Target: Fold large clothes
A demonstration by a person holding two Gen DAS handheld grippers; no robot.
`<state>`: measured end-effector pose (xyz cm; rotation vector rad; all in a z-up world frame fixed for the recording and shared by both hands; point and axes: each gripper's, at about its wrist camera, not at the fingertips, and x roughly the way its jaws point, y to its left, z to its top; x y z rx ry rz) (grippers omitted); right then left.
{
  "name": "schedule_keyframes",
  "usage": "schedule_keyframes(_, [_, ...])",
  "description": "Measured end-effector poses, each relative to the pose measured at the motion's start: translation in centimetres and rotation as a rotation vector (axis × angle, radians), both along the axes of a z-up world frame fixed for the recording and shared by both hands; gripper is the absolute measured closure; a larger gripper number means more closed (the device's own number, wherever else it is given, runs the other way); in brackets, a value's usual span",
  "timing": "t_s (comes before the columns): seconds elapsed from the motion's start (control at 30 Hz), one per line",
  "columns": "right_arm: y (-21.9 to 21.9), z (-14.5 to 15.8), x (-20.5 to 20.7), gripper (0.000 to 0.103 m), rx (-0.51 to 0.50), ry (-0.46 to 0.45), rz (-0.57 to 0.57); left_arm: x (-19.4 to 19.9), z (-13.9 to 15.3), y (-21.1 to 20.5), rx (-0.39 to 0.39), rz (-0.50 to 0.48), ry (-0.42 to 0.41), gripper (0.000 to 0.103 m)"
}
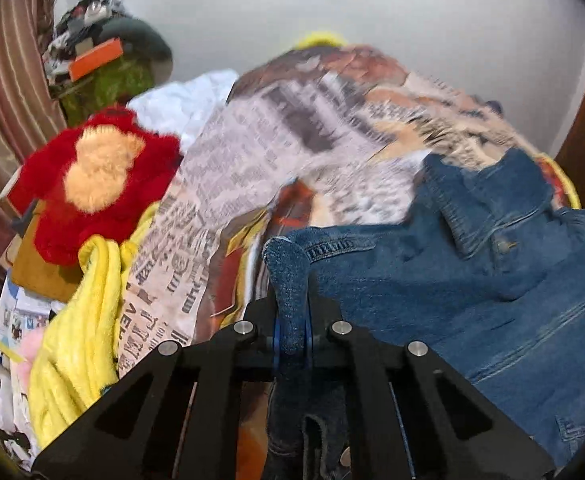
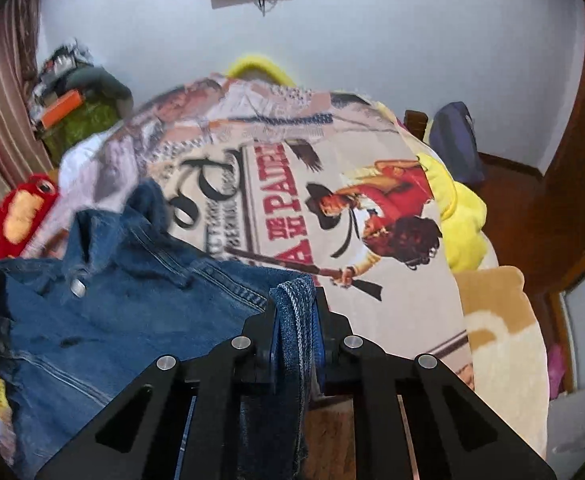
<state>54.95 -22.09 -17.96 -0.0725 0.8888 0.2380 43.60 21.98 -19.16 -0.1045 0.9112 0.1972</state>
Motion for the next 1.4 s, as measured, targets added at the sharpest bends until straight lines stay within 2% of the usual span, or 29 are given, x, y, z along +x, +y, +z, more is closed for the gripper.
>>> schedule_keyframes(0.13, [0.0,-3.4,1.2,0.092,-0.066,0.043,-0.019,1.0,-3.2,1.3,-0.059,0.028,0.060,0.094])
schedule_keyframes(0.23, [-0.4,-5.3,1.6,0.091,-0.102,0.080,-0.025,1.7,-5.3,1.4,-0.060,0.045,0.092,0.092])
schedule_keyframes(0.33, [-0.7,-5.8,1.5,0.089,-0.112,0.077,-0.018,2.3,-6.9,1.5,-0.061,0.057,0.127,0.084])
schedule_keyframes(0.37, [-0.6,-5.8,1.4,0.083,-0.128,0.075,-0.018,2.3,-7.2,1.7,-0.068,0.059,0.129,0.082])
schedule_keyframes(0.4, [-0.5,-5.8,1.4,0.066,-0.154,0.068,-0.024,2.3,-7.3,1.8,-0.072,0.059,0.125,0.082])
schedule_keyframes(0.43, [-0.4,-5.8,1.2,0.054,-0.199,0.048,-0.039,2.3,-7.4,1.7,-0.073,0.059,0.121,0.082])
schedule_keyframes(0.47, [-0.4,-5.8,1.0,0.038,-0.257,0.013,-0.058,2.2,-7.3,1.7,-0.069,0.059,0.121,0.082])
schedule_keyframes(0.5, [-0.6,-5.8,0.6,0.036,-0.292,-0.022,-0.058,2.2,-7.3,1.6,-0.066,0.058,0.124,0.081])
schedule_keyframes(0.57, [-1.3,-5.8,0.4,0.036,-0.259,0.008,-0.054,2.1,-7.1,1.3,-0.047,0.049,0.140,0.081])
schedule_keyframes(0.67, [-2.3,-4.5,-0.4,0.036,-0.193,0.022,-0.065,1.4,-6.3,0.7,-0.011,0.039,0.150,0.081])
schedule_keyframes(0.77, [-2.8,-1.8,-2.2,0.036,-0.146,-0.001,-0.071,0.1,-4.7,-0.1,0.023,0.020,0.143,0.081])
schedule_keyframes(0.87, [-2.4,0.7,-3.9,0.036,-0.122,-0.025,-0.047,-1.6,-2.6,-0.9,0.022,-0.004,0.110,0.081])
schedule_keyframes(1.07, [-1.1,5.8,-10.0,0.035,-0.103,-0.108,0.043,-6.0,2.3,-3.1,0.049,-0.059,0.032,0.080])
schedule_keyframes(1.17, [-0.6,7.4,-13.3,0.030,-0.073,-0.120,0.071,-8.4,4.6,-4.3,0.048,-0.090,-0.006,0.079])
schedule_keyframes(1.27, [-0.6,8.5,-16.6,0.022,-0.027,-0.120,0.085,-10.8,6.3,-5.3,0.029,-0.115,-0.038,0.070])
schedule_keyframes(1.33, [-0.7,8.8,-18.2,0.021,-0.007,-0.112,0.089,-12.6,7.1,-6.0,0.030,-0.124,-0.056,0.064])
schedule_keyframes(1.4, [-1.0,8.7,-20.3,0.021,0.022,-0.093,0.092,-14.3,7.5,-6.3,0.025,-0.133,-0.069,0.053])
